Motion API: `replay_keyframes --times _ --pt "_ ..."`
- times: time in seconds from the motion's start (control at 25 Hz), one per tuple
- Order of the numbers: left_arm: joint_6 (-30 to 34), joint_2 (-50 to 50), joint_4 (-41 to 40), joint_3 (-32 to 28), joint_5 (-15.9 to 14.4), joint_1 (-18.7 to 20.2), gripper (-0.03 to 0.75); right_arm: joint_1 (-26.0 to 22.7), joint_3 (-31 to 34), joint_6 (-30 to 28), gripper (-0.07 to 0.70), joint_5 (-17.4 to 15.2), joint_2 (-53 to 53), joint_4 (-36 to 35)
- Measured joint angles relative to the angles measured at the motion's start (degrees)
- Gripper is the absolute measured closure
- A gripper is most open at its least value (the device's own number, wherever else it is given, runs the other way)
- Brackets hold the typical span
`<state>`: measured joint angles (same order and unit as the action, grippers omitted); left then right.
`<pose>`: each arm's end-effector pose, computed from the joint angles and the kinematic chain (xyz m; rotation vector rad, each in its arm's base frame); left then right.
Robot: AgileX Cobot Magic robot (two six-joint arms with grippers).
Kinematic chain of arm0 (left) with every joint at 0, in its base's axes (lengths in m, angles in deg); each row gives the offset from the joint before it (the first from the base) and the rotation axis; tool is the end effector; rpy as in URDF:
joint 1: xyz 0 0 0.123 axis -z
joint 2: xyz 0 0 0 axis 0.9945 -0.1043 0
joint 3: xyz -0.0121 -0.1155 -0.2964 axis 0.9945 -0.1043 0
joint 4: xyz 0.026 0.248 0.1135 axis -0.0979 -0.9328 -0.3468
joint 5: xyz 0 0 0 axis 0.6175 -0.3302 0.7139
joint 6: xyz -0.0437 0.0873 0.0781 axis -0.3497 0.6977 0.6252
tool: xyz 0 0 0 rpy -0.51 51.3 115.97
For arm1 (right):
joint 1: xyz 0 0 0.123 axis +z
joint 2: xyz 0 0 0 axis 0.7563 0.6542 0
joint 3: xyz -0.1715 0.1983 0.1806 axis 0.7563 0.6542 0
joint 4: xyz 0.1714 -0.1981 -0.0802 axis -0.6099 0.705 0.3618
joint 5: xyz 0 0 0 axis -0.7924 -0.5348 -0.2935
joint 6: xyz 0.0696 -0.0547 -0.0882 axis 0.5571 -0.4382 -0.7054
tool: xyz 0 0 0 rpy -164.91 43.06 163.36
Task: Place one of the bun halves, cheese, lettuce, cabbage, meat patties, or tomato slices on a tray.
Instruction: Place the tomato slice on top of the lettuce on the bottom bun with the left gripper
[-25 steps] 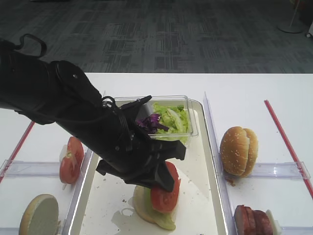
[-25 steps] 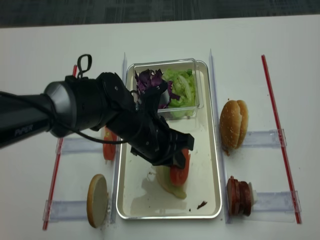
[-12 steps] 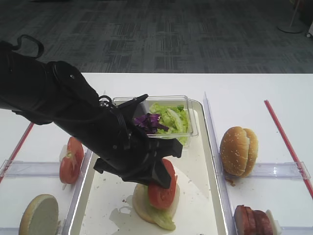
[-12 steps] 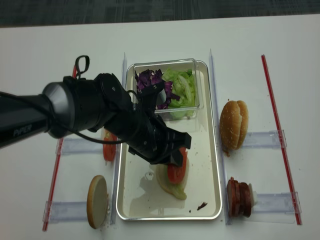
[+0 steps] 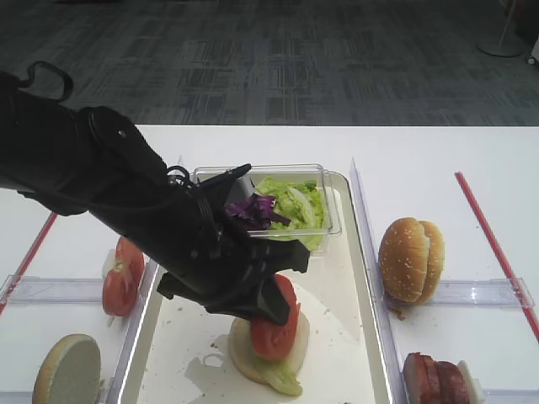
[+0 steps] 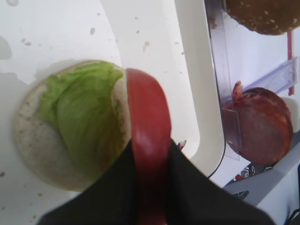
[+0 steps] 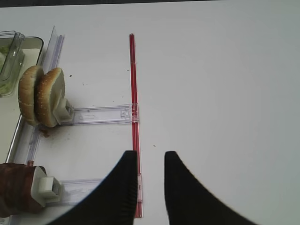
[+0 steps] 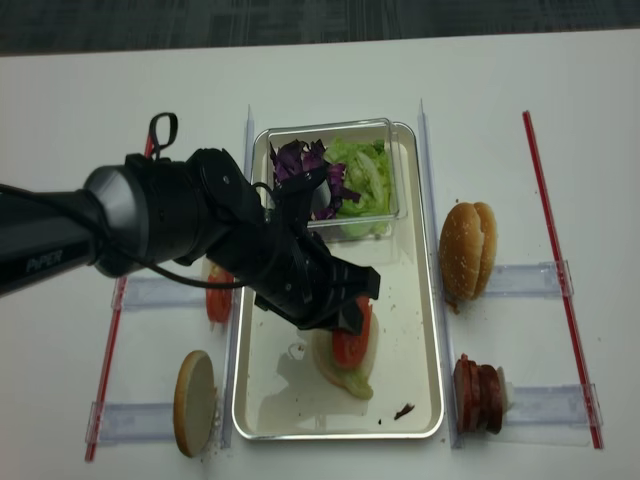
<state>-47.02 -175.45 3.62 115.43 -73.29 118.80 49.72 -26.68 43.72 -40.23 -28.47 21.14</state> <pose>0.2578 -0.2571 0.1701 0.3634 2.8780 -0.9974 0.0053 -0.0054 0.2605 0.0624 2.1205 -0.0147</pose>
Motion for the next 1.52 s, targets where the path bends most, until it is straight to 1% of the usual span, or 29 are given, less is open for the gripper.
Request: replay_keyframes --times 0.28,0.88,1.0,1.32,1.52 --pt "0.0 -1.8 -0.2 -0.1 -0.3 0.0 0.65 0.0 0.0 0.0 0.438 0.0 0.0 0.0" --pt "0.1 -1.9 -0.2 -0.1 -0.6 0.0 0.638 0.0 0.0 0.0 0.438 0.0 0.0 0.0" --pt "0.1 -1.9 -0.2 -0.1 -0.8 0.0 0.615 0.0 0.0 0.0 0.438 0.0 0.0 0.0" --pt "0.1 -1.9 -0.2 -0.1 -0.9 0.0 0.521 0.0 0.0 0.2 0.438 0.0 0.0 0.0" --pt "0.2 -1.9 -0.2 -0.1 -0.9 -0.1 0.498 0.0 0.0 0.2 0.438 -0.2 0.0 0.0"
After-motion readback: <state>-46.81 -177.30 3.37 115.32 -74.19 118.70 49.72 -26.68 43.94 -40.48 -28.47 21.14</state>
